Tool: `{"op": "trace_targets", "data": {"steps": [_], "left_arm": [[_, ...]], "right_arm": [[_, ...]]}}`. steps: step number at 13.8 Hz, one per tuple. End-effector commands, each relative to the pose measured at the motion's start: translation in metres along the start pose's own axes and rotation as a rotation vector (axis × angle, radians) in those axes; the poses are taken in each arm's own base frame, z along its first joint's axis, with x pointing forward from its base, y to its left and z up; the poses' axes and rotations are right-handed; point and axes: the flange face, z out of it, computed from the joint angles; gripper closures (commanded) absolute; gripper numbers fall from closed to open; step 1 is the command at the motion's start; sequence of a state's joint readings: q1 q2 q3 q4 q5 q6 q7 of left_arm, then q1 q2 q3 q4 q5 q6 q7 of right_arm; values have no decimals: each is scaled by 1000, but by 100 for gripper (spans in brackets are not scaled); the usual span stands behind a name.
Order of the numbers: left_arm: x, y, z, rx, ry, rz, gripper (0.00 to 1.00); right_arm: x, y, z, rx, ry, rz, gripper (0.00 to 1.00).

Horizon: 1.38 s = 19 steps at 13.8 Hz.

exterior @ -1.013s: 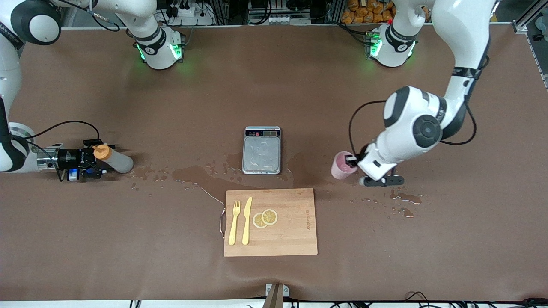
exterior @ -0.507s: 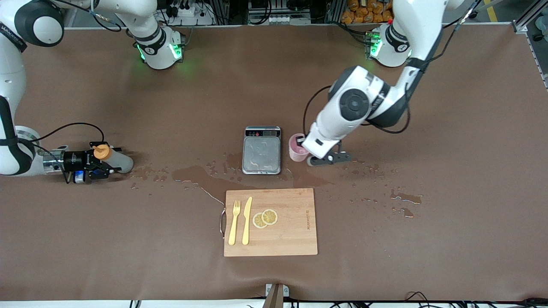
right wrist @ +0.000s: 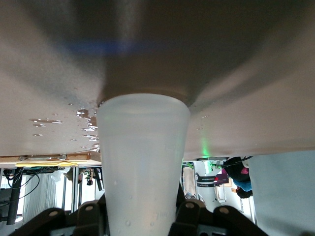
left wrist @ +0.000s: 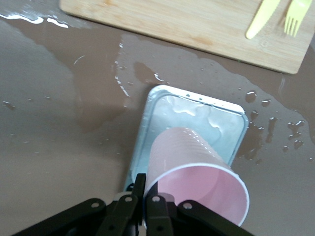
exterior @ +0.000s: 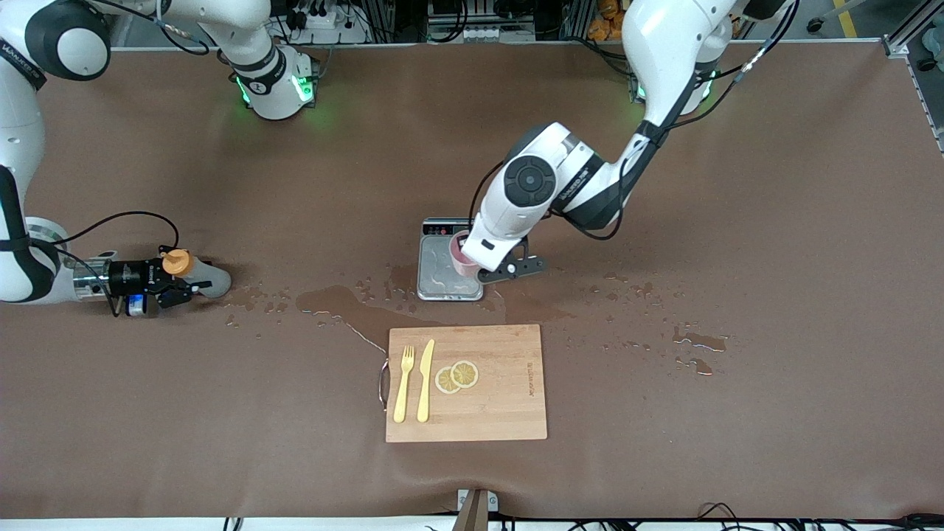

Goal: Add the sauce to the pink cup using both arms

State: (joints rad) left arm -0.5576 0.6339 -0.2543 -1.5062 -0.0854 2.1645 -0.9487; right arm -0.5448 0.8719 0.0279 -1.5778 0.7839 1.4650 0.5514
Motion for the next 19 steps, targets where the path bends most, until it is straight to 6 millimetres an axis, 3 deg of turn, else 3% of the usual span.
{"op": "trace_targets", "data": {"steps": [1, 3, 7, 13, 15, 16, 17, 18, 19], "left_arm": [[-6, 21, 12, 12, 13, 8, 100], [-9, 22, 20, 17, 9, 13, 100], [-21, 30, 35, 41, 41, 36, 100], [-30, 33, 53, 49, 36, 39, 100], [-32, 35, 53, 47, 36, 42, 100], [-29, 33, 52, 45, 34, 27, 68], [-28, 33, 51, 46, 39, 18, 12], [-30, 34, 52, 53, 48, 31, 0], [-27, 33, 48, 53, 58, 33, 0]], "right_arm": [[-10, -13, 3, -5, -8, 62, 51], [-16, -21, 6, -13, 1, 58, 48], [-53, -53, 25, -38, 31, 105, 48], [-93, -78, 46, -62, 96, 137, 47], [-120, -92, 57, -67, 141, 151, 47], [-134, -98, 62, -67, 167, 166, 47], [-149, -105, 70, -72, 189, 177, 47], [-160, -110, 77, -77, 202, 189, 47], [-170, -114, 82, -75, 225, 192, 47]]}}
